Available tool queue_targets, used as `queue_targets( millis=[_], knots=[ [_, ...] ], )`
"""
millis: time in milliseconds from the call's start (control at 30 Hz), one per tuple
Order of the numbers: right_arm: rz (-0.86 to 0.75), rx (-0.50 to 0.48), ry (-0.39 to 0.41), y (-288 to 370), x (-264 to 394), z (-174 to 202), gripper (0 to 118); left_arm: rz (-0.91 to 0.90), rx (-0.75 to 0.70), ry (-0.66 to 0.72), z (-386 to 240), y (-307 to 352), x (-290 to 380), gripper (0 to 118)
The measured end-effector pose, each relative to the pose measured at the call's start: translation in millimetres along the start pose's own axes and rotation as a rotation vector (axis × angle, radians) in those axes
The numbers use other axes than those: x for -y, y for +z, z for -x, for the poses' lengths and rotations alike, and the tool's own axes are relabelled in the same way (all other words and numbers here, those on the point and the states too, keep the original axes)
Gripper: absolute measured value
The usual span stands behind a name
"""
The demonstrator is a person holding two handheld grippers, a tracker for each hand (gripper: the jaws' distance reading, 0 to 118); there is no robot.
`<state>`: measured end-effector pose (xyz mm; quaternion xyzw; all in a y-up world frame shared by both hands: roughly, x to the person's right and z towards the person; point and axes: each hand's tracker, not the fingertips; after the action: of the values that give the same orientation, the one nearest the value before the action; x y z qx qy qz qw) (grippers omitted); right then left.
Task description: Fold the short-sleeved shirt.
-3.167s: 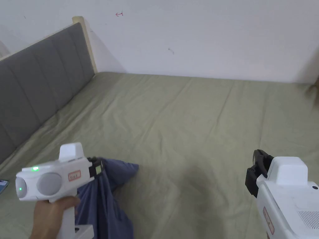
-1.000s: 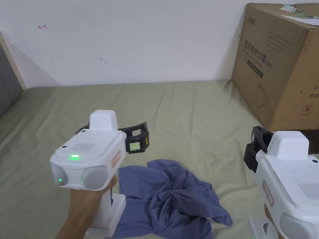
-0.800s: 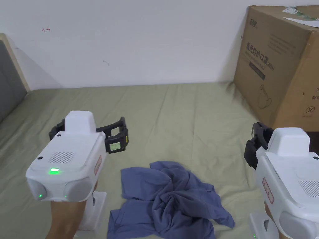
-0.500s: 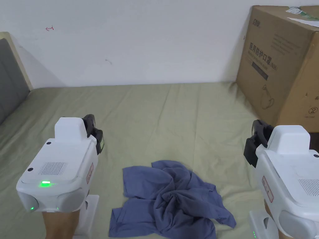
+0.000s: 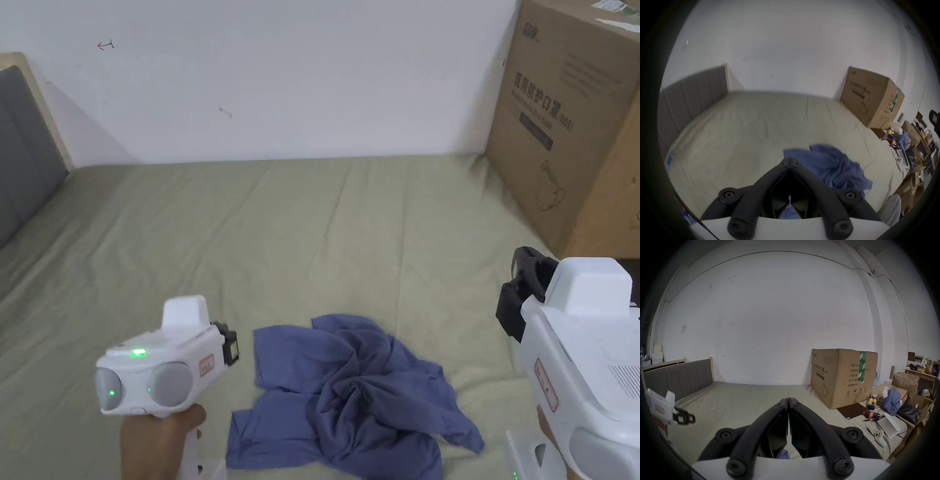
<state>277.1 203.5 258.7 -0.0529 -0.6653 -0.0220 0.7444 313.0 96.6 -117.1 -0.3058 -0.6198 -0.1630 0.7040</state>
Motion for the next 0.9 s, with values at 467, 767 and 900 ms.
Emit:
queue_targets(
  millis=[467,767,900],
  knots=[
    [0.080,-0.004,0.001,-14.3,26.1,-2.0,1,0.383,-0.008,-0.009,2.9,-66.8,96.2,35],
    [0.123,-0.001,0.011,-11.8,25.7,-1.8,1,0.430,-0.044,-0.025,-4.1,-90.3,111.6,50],
    [0.149,0.003,0.011,-15.4,33.5,-6.2,1,0.411,-0.054,-0.056,-11.7,-86.0,114.0,23]
  ],
)
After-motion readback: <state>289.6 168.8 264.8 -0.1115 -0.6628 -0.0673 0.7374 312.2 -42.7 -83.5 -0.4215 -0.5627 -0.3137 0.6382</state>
